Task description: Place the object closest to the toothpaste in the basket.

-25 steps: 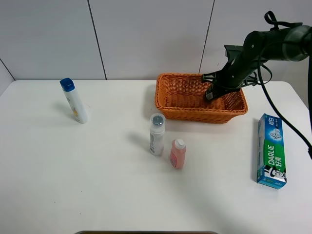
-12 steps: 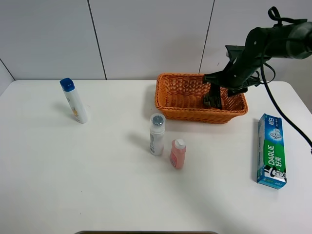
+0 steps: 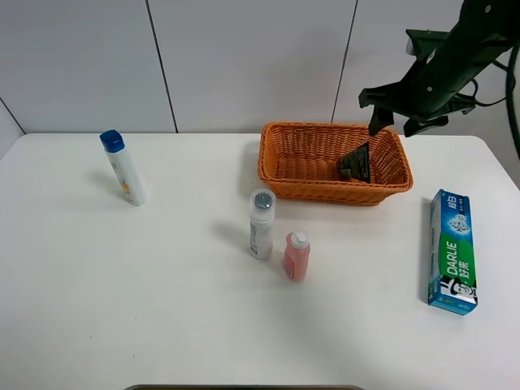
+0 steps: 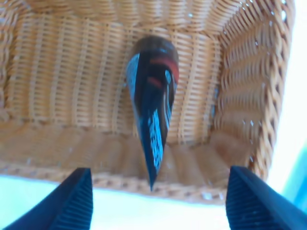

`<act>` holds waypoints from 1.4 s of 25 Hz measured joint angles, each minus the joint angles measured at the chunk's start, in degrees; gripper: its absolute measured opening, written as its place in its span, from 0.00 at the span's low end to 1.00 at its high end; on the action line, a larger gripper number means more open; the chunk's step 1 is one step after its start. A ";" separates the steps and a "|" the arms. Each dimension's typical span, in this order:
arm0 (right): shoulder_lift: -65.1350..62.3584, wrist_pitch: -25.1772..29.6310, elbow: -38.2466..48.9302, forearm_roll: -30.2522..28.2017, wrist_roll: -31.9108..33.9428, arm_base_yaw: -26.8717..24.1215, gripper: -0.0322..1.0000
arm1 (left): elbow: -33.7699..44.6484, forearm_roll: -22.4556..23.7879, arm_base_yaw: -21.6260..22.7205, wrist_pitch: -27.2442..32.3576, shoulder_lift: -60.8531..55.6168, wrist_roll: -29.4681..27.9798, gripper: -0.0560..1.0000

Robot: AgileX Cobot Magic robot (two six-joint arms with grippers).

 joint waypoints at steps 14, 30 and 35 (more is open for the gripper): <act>-21.57 19.23 0.00 0.06 -2.02 0.00 0.64 | 0.00 0.00 0.00 0.00 0.00 0.00 0.94; -42.90 19.54 0.00 0.06 -2.02 0.00 0.64 | 0.00 0.00 0.00 0.00 0.00 0.00 0.94; -47.70 19.57 0.99 0.06 -2.02 0.00 0.64 | 0.00 0.00 0.00 0.00 0.00 0.00 0.94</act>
